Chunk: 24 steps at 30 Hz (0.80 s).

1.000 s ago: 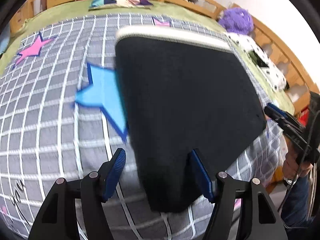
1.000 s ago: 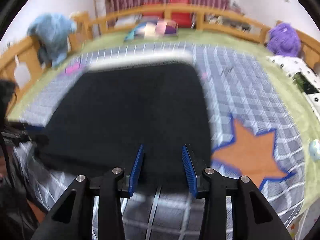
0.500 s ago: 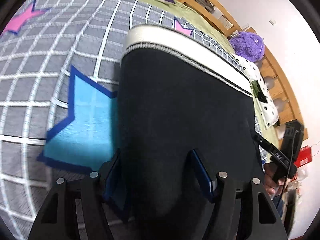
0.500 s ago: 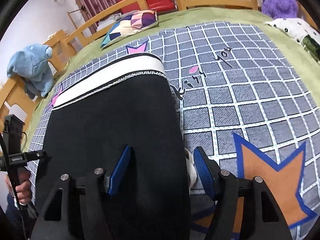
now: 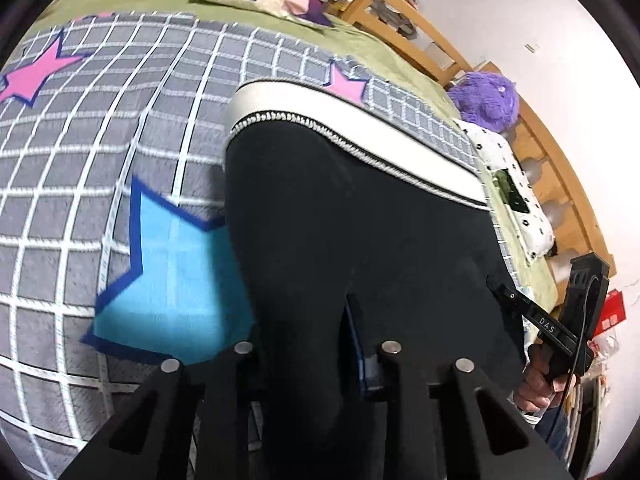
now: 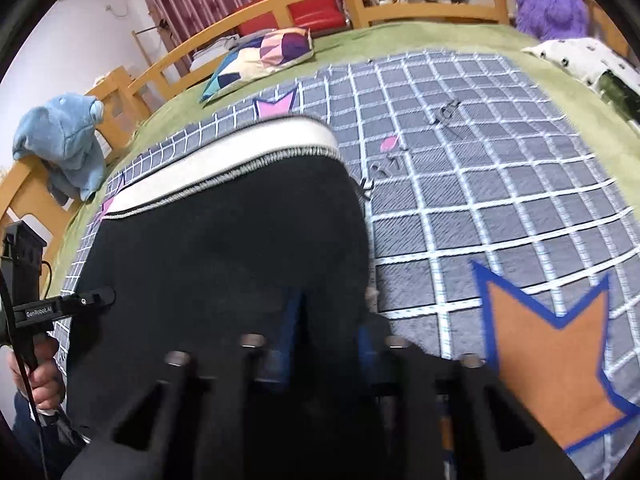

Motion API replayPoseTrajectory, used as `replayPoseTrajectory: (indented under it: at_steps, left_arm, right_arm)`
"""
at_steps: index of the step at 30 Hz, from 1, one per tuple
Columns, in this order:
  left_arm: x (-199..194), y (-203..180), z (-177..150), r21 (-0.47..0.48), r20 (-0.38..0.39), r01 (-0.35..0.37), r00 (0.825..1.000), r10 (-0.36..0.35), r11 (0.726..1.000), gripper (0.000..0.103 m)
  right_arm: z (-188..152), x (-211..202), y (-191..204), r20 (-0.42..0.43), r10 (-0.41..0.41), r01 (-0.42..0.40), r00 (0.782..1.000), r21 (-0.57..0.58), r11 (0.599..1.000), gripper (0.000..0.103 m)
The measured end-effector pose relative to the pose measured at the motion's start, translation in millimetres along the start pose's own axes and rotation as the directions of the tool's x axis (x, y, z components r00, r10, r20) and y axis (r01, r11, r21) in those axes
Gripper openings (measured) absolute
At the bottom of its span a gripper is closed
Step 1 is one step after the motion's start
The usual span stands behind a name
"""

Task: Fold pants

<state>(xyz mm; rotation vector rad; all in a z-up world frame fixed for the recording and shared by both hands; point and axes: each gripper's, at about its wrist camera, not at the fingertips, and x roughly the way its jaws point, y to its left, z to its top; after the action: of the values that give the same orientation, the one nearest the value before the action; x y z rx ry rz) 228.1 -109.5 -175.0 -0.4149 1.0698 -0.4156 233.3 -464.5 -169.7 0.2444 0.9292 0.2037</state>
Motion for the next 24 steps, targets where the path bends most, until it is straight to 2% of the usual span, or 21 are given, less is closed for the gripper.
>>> replayPoseTrajectory:
  at_steps: [3, 8, 13, 16, 19, 21, 24]
  left_arm:
    - [-21, 1, 11, 0.004, 0.018, 0.044, 0.999, -0.044, 0.999, 0.022]
    - [-72, 16, 27, 0.064, 0.074, -0.002, 0.997, -0.003, 0.998, 0.022]
    - [-138, 87, 49, 0.017, 0.096, -0.086, 0.992, 0.084, 0.996, 0.022]
    - [-149, 129, 53, 0.01, 0.075, -0.149, 0.986, 0.148, 0.989, 0.022]
    - [-135, 169, 49, -0.027, 0.017, -0.162, 0.986, 0.163, 0.986, 0.024]
    - [-123, 184, 46, -0.053, 0.005, -0.144, 0.99, 0.144, 0.988, 0.031]
    - [-110, 191, 41, -0.057, -0.009, -0.179, 0.984, 0.178, 0.982, 0.045]
  right_arm:
    - [4, -25, 7, 0.044, 0.048, -0.05, 0.998, 0.046, 0.998, 0.014]
    - [13, -47, 68, 0.104, 0.089, -0.088, 0.991, -0.012, 0.996, 0.013]
    - [12, -14, 136, 0.074, 0.224, -0.223, 0.972, -0.023, 0.975, 0.013]
    - [4, 16, 177, 0.026, 0.28, -0.278, 0.96, -0.043, 0.959, 0.013]
    - [-7, 50, 212, -0.015, 0.248, -0.249, 0.969, -0.091, 0.964, 0.013]
    - [-8, 65, 215, -0.015, 0.206, -0.206, 0.978, -0.103, 0.973, 0.015]
    - [-8, 87, 207, -0.051, 0.165, -0.169, 0.985, -0.09, 0.982, 0.017]
